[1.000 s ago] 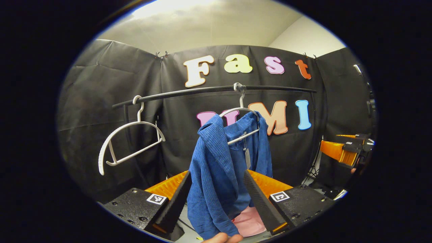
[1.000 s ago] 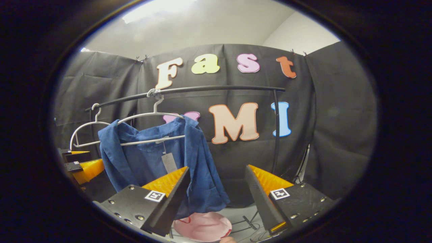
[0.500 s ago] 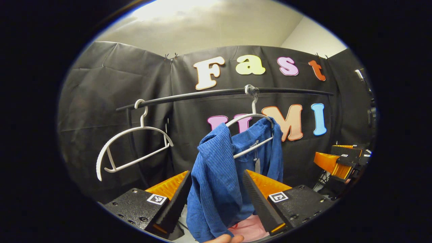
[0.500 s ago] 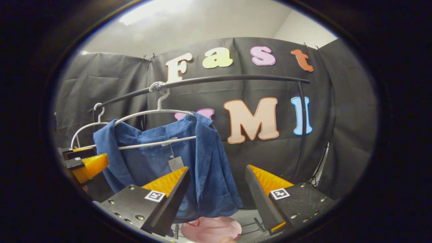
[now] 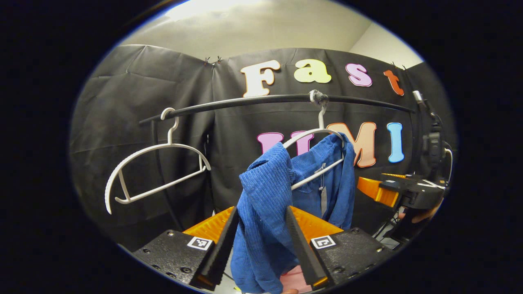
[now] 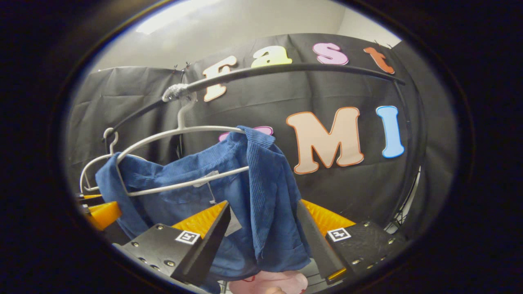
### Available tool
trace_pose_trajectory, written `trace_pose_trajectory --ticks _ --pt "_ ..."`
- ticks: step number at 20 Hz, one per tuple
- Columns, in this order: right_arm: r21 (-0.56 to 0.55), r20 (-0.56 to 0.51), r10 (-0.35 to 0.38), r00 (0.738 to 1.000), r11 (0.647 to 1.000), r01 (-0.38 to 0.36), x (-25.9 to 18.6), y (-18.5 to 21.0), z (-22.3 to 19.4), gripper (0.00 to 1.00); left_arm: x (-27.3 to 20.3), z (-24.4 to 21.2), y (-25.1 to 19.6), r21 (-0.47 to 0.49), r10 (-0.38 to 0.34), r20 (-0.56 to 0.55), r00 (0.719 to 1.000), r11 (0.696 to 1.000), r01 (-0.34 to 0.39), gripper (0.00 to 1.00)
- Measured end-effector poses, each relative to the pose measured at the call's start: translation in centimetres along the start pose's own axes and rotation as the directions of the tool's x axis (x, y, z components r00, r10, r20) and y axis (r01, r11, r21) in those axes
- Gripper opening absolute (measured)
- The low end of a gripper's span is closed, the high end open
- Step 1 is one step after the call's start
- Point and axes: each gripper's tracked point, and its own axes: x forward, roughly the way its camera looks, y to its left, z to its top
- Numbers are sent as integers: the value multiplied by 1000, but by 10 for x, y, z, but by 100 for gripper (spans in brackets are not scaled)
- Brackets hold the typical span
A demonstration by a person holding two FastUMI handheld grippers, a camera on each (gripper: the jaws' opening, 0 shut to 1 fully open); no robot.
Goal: Grasp the clothes on the hanger with both hands and then place them into the laundry hamper below.
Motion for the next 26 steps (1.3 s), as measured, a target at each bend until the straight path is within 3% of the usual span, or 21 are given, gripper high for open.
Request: trace_pose_trajectory --ticks 6,9,10,11,13,15,16,18,20,21,22,23,26 --pt "-26 -17 -26 1000 999 25 55 -1 -11 94 -1 -11 13 59 36 -34 999 998 -34 48" --pt "-42 -53 -33 998 999 31 73 -7 -17 98 0 -19 15 21 43 -65 997 999 -42 43" --pt "-36 -59 -35 998 999 33 80 -10 -17 98 0 -22 13 8 39 -77 996 999 -39 29" --pt "-20 -86 -19 996 1000 18 83 -9 -21 92 0 -29 11 1 36 -96 995 999 -36 29" --pt "13 -127 -10 992 1000 12 90 -8 -28 63 1 -41 9 -13 31 -133 991 999 -33 31" --pt "66 -149 -2 989 998 11 88 -9 -28 36 2 -46 0 -43 1 -146 989 999 -7 25" --pt "86 -146 46 988 996 -33 86 -2 -27 22 2 -48 -1 -40 -1 -155 988 999 -5 15" --pt "51 -108 57 993 997 -52 82 -6 -18 22 3 -48 2 -38 -3 -158 987 999 -3 5" --pt "-16 -67 64 996 998 -65 78 -13 -6 22 -1 -43 3 -71 6 -144 989 997 -17 4" --pt "-39 -57 70 996 997 -73 79 -11 -3 27 -4 -43 3 -64 23 -149 989 997 -33 4" --pt "-55 -37 69 997 996 -71 82 -18 -5 21 -6 -41 5 -49 35 -150 988 998 -43 5" --pt "-44 -28 77 997 996 -78 71 -16 7 0 -8 -38 2 -43 37 -146 989 998 -43 4" --pt "6 -17 122 992 993 -122 76 -18 16 1 -12 -29 -7 -62 8 -131 991 998 -16 3"
